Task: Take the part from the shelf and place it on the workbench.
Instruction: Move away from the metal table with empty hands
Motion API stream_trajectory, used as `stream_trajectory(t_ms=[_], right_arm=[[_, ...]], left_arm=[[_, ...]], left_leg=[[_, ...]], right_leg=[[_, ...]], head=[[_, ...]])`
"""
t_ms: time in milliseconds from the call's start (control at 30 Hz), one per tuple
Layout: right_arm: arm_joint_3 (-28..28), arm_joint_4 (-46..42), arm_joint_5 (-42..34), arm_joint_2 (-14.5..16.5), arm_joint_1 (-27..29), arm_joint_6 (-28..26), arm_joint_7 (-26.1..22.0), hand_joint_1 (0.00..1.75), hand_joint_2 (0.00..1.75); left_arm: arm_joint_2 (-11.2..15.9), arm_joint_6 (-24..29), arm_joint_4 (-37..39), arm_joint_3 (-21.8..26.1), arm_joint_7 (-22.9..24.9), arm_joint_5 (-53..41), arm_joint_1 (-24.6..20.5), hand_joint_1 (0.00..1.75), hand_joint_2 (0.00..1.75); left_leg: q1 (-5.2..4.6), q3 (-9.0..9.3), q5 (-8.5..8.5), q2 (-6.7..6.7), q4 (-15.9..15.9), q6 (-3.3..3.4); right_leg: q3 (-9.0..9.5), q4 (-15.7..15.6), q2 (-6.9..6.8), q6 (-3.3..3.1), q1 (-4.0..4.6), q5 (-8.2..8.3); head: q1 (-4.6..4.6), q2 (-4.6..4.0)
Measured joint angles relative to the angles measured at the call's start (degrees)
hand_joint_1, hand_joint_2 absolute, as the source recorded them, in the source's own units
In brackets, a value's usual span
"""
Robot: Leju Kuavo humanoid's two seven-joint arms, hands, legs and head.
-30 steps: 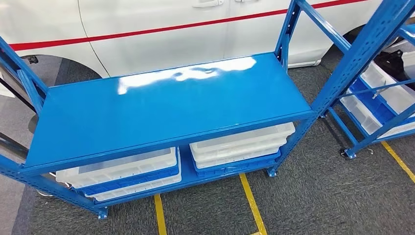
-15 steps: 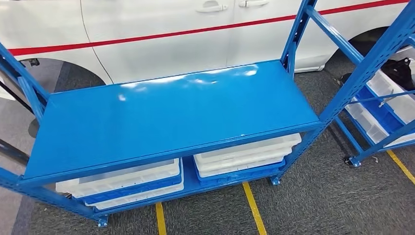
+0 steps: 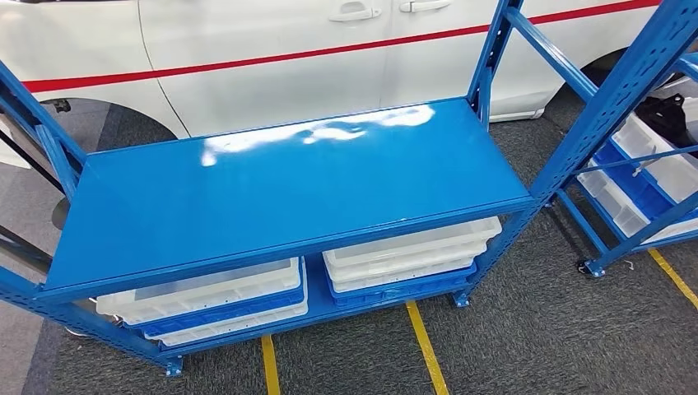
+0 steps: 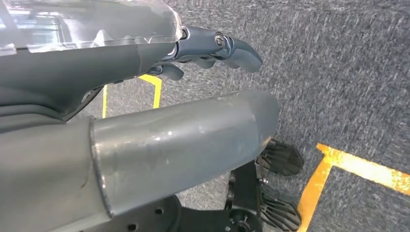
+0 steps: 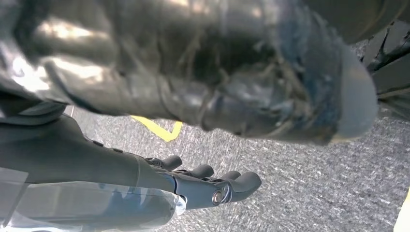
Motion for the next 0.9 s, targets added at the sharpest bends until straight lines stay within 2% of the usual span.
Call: stream_trajectory(t_ms=[67, 100, 133, 167, 200, 233, 267, 300, 333, 367, 433, 467, 500, 567, 600, 667, 733, 767, 800, 833, 867, 900], right_arm=[[-0.01, 0.00, 0.01, 0.02, 0.01, 0.00, -0.01, 0.00, 0.00], [-0.02, 0.00, 0.02, 0.03, 0.02, 0.00, -0.02, 0.00, 0.00], [-0.02, 0.00, 0.02, 0.03, 0.03, 0.00, -0.02, 0.00, 0.00], [-0.03, 0.00, 0.02, 0.02, 0.02, -0.01, -0.02, 0.00, 0.00], [-0.04, 0.00, 0.02, 0.02, 0.02, -0.01, -0.02, 0.00, 0.00], [-0.05, 0.00, 0.03, 0.02, 0.03, -0.02, -0.02, 0.00, 0.00], [-0.08, 0.00, 0.07, 0.02, 0.04, -0.02, -0.02, 0.00, 0.00], [-0.11, 0.00, 0.14, 0.02, 0.06, -0.02, -0.03, 0.00, 0.00], [-0.16, 0.00, 0.28, 0.02, 0.06, -0.03, -0.09, 0.00, 0.44], [-0.21, 0.00, 0.47, 0.02, 0.04, -0.05, -0.21, 0.00, 0.87], [-0.31, -0.01, 0.85, 0.02, -0.08, -0.13, -0.58, 0.00, 1.75], [-0.34, -0.02, 0.96, 0.02, -0.13, -0.17, -0.76, 0.00, 1.75], [-0.37, -0.02, 1.02, 0.02, -0.18, -0.21, -0.87, 0.00, 1.75], [-0.40, -0.02, 1.05, 0.05, -0.17, -0.34, -0.97, 0.00, 1.75], [-0.41, -0.02, 1.07, 0.08, -0.16, -0.44, -0.99, 0.00, 1.75], [-0.43, -0.02, 1.14, 0.14, -0.18, -0.62, -1.05, 0.00, 1.75], [-0.48, -0.02, 1.21, 0.15, -0.18, -0.74, -1.19, 0.00, 1.75], [-0.52, -0.02, 1.22, 0.15, -0.15, -0.86, -1.33, 0.00, 1.75], [-0.58, -0.02, 1.24, 0.16, -0.12, -1.07, -1.48, 0.00, 1.75], [-0.63, -0.02, 1.35, 0.17, -0.11, -1.34, -1.61, 0.00, 1.75], [-0.67, -0.02, 1.59, 0.19, -0.12, -1.70, -1.62, 0.00, 1.75], [-0.68, -0.04, 1.83, 0.15, -0.17, -2.11, -1.48, 0.00, 1.31]], left_arm=[[0.02, 0.07, 0.00, -0.02, -0.10, 0.04, -0.02, 0.00, 0.00], [0.02, 0.09, 0.00, -0.02, -0.15, 0.05, -0.06, 0.00, 0.00], [0.02, 0.10, 0.00, -0.04, -0.18, 0.07, -0.12, 0.00, 0.00], [0.02, 0.10, 0.00, -0.05, -0.20, 0.07, -0.16, 0.00, 0.00], [0.03, 0.10, 0.00, -0.06, -0.21, 0.08, -0.16, 0.00, 0.00], [0.03, 0.11, 0.00, -0.07, -0.21, 0.09, -0.13, 0.00, 0.00], [0.04, 0.12, 0.00, -0.07, -0.19, 0.10, -0.10, 0.00, 0.00], [0.04, 0.16, 0.00, -0.07, -0.15, 0.11, -0.07, 0.00, 0.00], [0.04, 0.22, 0.00, -0.07, -0.12, 0.12, -0.06, 0.00, 0.00], [0.04, 0.30, 0.00, -0.09, -0.10, 0.10, -0.04, 0.00, 0.00], [-0.02, 0.40, 0.00, -0.15, -0.06, 0.04, -0.06, 0.00, 0.00], [-0.03, 0.40, 0.00, -0.18, -0.03, 0.02, -0.08, 0.00, 0.00], [-0.05, 0.40, 0.00, -0.20, 0.01, 0.00, -0.10, 0.00, 0.00], [-0.03, 0.42, 0.00, -0.25, 0.07, -0.01, -0.12, 0.00, 0.00], [-0.05, 0.44, 0.00, -0.27, 0.10, -0.01, -0.11, 0.00, 0.00], [-0.07, 0.60, 0.00, -0.32, 0.13, 0.02, -0.09, 0.00, 0.00], [-0.06, 0.89, 0.00, -0.37, 0.15, 0.14, 0.00, 0.00, 0.00], [-0.05, 1.05, 0.00, -0.38, 0.16, 0.28, 0.11, 0.00, 0.00], [-0.05, 1.19, 0.00, -0.38, 0.17, 0.43, 0.25, 0.00, 0.00], [-0.05, 1.33, 0.00, -0.38, 0.20, 0.56, 0.37, 0.00, 0.00], [-0.05, 1.50, 0.00, -0.37, 0.23, 0.70, 0.45, 0.00, 0.00], [-0.09, 1.68, 0.01, -0.37, 0.26, 0.80, 0.48, 0.00, 0.44]], left_leg=[[0.08, -0.31, 0.83, 0.09, -0.44, 0.82], [0.19, -0.49, 1.36, 0.18, -0.72, 1.35], [0.33, -0.78, 1.90, 0.28, -0.99, 1.81], [0.35, -1.17, 2.30, 0.38, -1.06, 2.13], [0.29, -1.68, 2.59, 0.42, -1.05, 2.35], [0.21, -2.15, 2.81, 0.46, -0.97, 2.40], [0.13, -2.54, 2.98, 0.50, -0.87, 2.39], [0.07, -2.84, 3.12, 0.53, -0.74, 2.36], [0.02, -3.06, 3.21, 0.53, -0.55, 2.30], [-0.02, -3.20, 3.26, 0.51, -0.35, 2.24], [-0.24, -3.47, 3.33, 0.52, 0.06, 1.91], [-0.33, -3.59, 3.41, 0.53, 0.17, 1.65], [-0.38, -3.69, 3.53, 0.54, 0.19, 1.34], [-0.41, -3.81, 3.70, 0.53, 0.20, 0.70], [-0.40, -4.06, 3.25, 0.51, 0.70, 0.35], [-0.21, -5.88, 0.46, 0.46, 4.72, -0.36], [0.05, -8.98, -3.29, 0.44, 11.95, -0.95], [0.18, -10.09, -4.17, 0.44, 14.71, -1.17], [0.31, -10.25, -3.87, 0.45, 15.47, -1.32], [0.53, -9.36, -2.56, 0.45, 14.00, -1.51], [0.85, -7.52, -0.59, 0.47, 10.60, -1.91], [1.15, -5.52, 0.78, 0.43, 6.73, -2.60]], right_leg=[[-0.16, -0.15, 0.06, 0.81, -0.06, 0.32], [-0.55, 0.57, 0.08, 1.09, -0.08, -0.44], [-1.37, 2.41, 0.11, 1.28, -0.07, -2.03], [-2.61, 5.44, 0.13, 1.39, -0.13, -4.31], [-4.08, 9.15, 0.12, 1.51, -0.10, -6.66], [-5.32, 12.64, 0.11, 1.62, -0.10, -8.36], [-5.87, 14.79, 0.10, 1.67, -0.10, -9.07], [-5.38, 14.89, 0.10, 1.62, -0.09, -8.73], [-3.64, 12.63, 0.09, 1.48, -0.07, -7.43], [-1.10, 8.73, 0.10, 1.20, -0.02, -5.73], [3.11, 1.40, 0.09, 0.47, 0.29, -3.71], [3.92, -0.35, 0.08, 0.16, 0.43, -3.46], [3.96, -0.88, 0.07, -0.06, 0.57, -3.55], [3.82, -1.26, 0.01, -0.61, 0.33, -3.04], [3.83, -1.53, -0.05, -0.94, 0.18, -2.77], [3.71, -1.95, -0.20, -1.56, -0.03, -2.27], [3.36, -1.84, -0.24, -1.80, 0.02, -2.12], [3.21, -1.71, -0.26, -1.80, 0.03, -2.11], [3.12, -1.58, -0.26, -1.79, 0.00, -2.13], [3.06, -1.40, -0.25, -1.78, -0.09, -2.16], [3.02, -1.17, -0.22, -1.69, -0.15, -2.25], [2.89, -0.82, -0.16, -1.51, -0.06, -2.40]], head=[[0.00, 0.00], [0.01, -0.01], [0.01, 0.00], [0.01, 0.00], [0.02, 0.00], [0.01, 0.00], [0.01, -0.01], [0.01, -0.01], [0.01, -0.01], [0.02, -0.01], [0.02, -0.01], [0.01, -0.01], [0.00, 0.00], [0.00, 0.00], [0.00, 0.00], [-0.01, -0.01], [-0.02, -0.01], [-0.01, -0.01], [-0.01, -0.01], [-0.01, -0.01], [-0.01, -0.01], [-0.02, -0.01]])
